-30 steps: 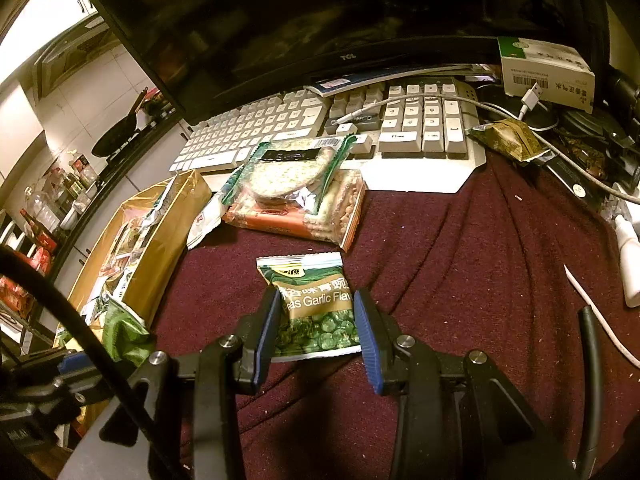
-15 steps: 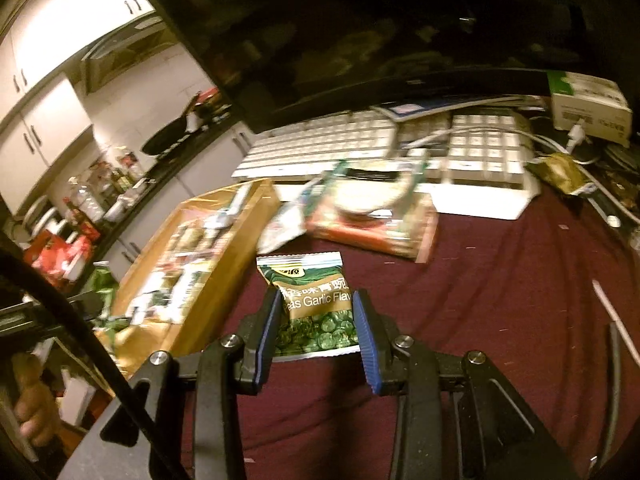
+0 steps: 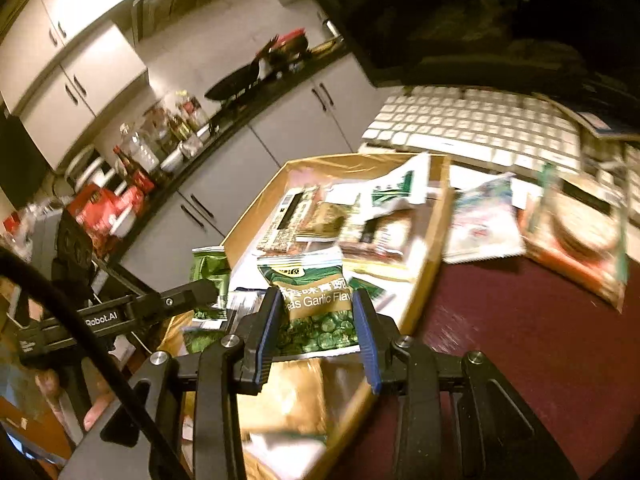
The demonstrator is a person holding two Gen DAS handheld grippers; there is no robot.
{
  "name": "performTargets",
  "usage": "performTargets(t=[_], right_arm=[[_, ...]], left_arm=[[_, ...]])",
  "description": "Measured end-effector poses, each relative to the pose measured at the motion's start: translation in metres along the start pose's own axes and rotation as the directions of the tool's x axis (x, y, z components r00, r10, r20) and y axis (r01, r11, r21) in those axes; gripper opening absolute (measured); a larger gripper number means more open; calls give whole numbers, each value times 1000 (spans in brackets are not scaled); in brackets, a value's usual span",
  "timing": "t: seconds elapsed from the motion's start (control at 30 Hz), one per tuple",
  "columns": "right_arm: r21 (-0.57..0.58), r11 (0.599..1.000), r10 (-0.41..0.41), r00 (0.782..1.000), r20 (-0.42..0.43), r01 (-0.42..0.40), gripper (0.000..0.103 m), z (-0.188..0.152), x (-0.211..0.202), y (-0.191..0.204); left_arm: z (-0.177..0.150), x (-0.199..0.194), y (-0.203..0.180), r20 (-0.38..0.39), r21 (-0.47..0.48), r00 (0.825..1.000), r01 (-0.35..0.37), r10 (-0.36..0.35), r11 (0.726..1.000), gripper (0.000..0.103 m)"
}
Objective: Organize snacks
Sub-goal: 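Carry both packs over the tray and open both tools to drop them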
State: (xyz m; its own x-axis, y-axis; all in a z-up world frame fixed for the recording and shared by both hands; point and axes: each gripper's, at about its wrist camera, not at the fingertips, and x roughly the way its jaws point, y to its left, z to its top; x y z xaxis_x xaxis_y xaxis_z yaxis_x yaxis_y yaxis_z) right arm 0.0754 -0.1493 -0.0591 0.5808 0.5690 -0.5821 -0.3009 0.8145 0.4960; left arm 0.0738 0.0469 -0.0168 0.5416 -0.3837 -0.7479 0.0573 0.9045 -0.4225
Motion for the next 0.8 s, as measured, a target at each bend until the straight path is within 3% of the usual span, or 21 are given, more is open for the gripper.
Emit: performTargets(t=[0.2, 0.33, 0.4, 0.47, 0.53, 0.7, 0.8], right_arm=[[-44, 997, -59, 995, -77, 56, 38, 10, 41, 19], [-45, 997, -73, 991, -112, 68, 43, 9, 52, 20], [-41, 998, -60, 993, -105, 56, 51, 8, 50, 22], [-36, 999, -39, 996, -82, 36, 55, 8, 43, 22], [-26, 1000, -10, 998, -54, 9, 60, 8, 30, 18], [19, 1000, 2, 1000, 25, -3, 65, 5, -7, -4], [78, 997, -26, 998, 53, 22, 70, 2, -27, -31]], left_arm=[[21, 25, 22, -47, -41, 999, 0, -2, 999, 33], [24, 38, 29, -60, -36, 997, -45, 43, 998, 34], [23, 39, 33, -48, -46, 996, -75, 73, 996, 41], [20, 34, 32, -26, -38, 997, -79, 78, 996, 58], [16, 24, 24, 12, -14, 996, -87, 87, 996, 65], [2, -1, -6, 101, 68, 987, -132, 125, 989, 69], [-10, -16, -30, 151, 118, 983, -121, 102, 986, 80]])
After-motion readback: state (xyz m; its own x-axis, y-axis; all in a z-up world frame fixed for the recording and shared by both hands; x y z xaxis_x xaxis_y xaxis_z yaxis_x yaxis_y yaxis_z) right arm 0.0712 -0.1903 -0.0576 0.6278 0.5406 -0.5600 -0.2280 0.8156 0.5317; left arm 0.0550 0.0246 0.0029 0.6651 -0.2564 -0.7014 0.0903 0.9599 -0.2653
